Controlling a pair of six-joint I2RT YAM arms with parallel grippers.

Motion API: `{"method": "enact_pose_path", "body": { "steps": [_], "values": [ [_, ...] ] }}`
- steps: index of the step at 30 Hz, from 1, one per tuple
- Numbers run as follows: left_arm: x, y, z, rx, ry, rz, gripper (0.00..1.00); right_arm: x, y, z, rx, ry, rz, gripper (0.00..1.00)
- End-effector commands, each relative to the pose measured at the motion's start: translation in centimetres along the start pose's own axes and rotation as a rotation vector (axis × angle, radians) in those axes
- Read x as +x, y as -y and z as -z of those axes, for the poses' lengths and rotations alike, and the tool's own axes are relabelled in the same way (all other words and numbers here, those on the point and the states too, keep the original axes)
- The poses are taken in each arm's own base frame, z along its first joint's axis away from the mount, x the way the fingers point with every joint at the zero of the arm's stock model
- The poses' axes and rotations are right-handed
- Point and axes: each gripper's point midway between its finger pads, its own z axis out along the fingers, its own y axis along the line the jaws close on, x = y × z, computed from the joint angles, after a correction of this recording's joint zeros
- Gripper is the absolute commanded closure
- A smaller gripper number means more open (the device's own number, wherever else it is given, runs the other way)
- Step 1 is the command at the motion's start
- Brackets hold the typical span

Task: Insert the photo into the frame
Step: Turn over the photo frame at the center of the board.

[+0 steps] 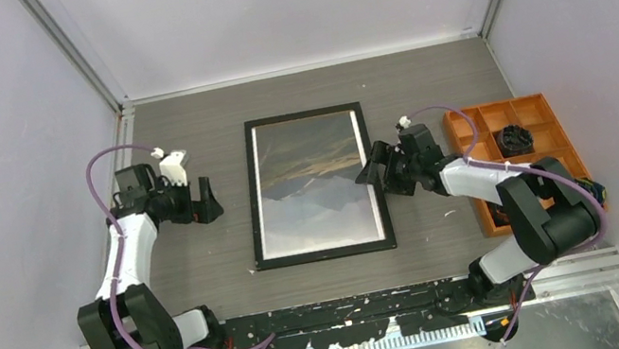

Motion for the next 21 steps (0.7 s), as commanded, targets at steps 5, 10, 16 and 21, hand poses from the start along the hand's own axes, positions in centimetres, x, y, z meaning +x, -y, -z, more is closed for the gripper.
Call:
{"method": "enact_pose_path", "body": {
  "steps": [5, 10, 16, 21],
  "values": [
    [-2.6, -2.0, 0.1, -0.125, 0.128, 0.056, 0.00, -3.4, 0.8, 1.0, 0.122, 0.121, 0.046, 0.00],
    [-3.3, -3.6, -0.3, -0.199, 0.171, 0.111, 0.00, -8.7, 2.8, 4.8, 0.348, 0.325, 0.033, 0.00],
    [-5.0, -5.8, -2.3, -0.259, 0.341, 0.145, 0.00, -15.1, 5.2, 9.8, 0.631, 0.600, 0.119, 0.00],
    [-5.8, -6.3, -3.4, -0.250, 0.455, 0.126, 0.00, -17.6, 8.5, 13.8, 0.851, 0.832, 0.200, 0.00]
  ]
}}
